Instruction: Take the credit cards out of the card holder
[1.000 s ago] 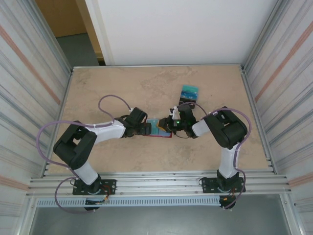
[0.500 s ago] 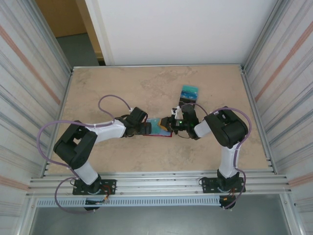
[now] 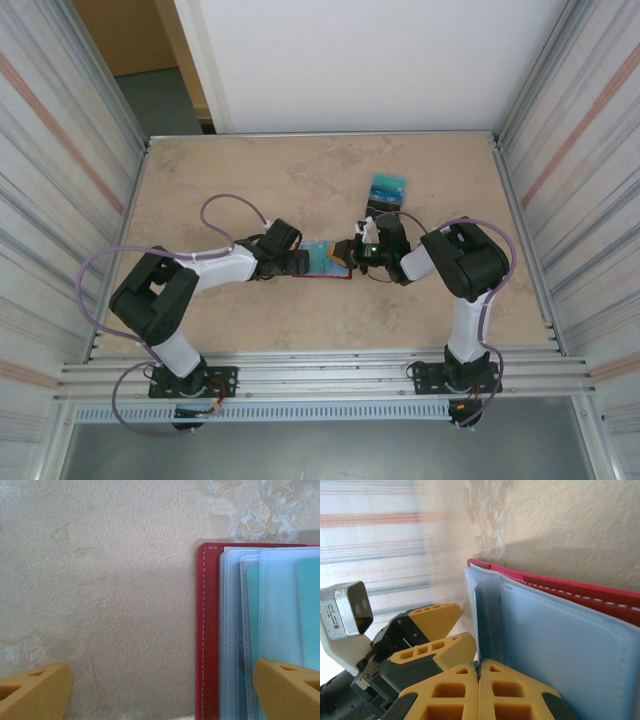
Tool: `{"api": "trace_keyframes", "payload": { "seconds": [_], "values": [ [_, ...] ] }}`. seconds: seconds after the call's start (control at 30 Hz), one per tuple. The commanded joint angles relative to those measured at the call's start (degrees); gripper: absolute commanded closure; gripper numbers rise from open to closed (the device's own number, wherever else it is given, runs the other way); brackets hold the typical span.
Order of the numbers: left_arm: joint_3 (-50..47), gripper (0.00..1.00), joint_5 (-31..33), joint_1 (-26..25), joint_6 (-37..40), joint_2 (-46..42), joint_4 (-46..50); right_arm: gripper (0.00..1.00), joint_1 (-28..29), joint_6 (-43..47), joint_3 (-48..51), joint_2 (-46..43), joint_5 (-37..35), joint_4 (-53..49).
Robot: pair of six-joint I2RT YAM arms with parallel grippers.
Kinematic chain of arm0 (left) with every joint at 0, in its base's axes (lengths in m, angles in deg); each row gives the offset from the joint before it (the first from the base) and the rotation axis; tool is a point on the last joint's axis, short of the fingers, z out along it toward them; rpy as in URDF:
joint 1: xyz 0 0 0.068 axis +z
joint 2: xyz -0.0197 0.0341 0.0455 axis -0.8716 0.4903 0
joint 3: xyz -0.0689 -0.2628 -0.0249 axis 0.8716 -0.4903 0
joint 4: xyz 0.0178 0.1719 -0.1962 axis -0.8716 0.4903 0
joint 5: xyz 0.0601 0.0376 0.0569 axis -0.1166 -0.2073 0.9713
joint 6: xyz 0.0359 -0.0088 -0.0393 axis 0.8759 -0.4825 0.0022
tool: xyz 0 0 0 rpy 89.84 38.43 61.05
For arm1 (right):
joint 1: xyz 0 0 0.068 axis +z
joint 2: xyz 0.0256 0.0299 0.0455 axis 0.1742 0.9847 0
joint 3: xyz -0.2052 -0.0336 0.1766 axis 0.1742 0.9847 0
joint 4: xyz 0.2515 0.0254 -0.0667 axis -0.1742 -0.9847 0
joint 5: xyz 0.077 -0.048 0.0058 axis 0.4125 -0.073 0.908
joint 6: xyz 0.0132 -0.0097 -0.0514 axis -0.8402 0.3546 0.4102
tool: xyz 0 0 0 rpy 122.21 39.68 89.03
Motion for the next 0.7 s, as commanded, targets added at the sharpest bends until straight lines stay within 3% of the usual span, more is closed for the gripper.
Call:
{"api": "trace_keyframes", "payload": {
  "seconds": [0.0,0.23,0.43,0.67],
  "values": [
    [-2.61,0.06,-1.44,-0.63,-1.64,-0.47,7.99,0.98,-0.24,2.74,-0.48,-1.83,-0.52,-5.09],
    [-2.26,0.06,-2.41,-0.83,-2.27,-6.72,7.7,0.97,1.91,12.11,-5.05,-5.27,-4.92,-23.73],
    [-2.17,0.04,-2.96,-1.24,-0.82,-9.4,3.88,0.96,2.94,12.79,-6.61,-4.44,-5.65,-25.56],
    [0.71,0.01,-0.56,-1.77,1.34,-3.44,3.98,0.96,3.37,13.37,-7.13,-4.79,-6.34,-27.82]
  ]
}}
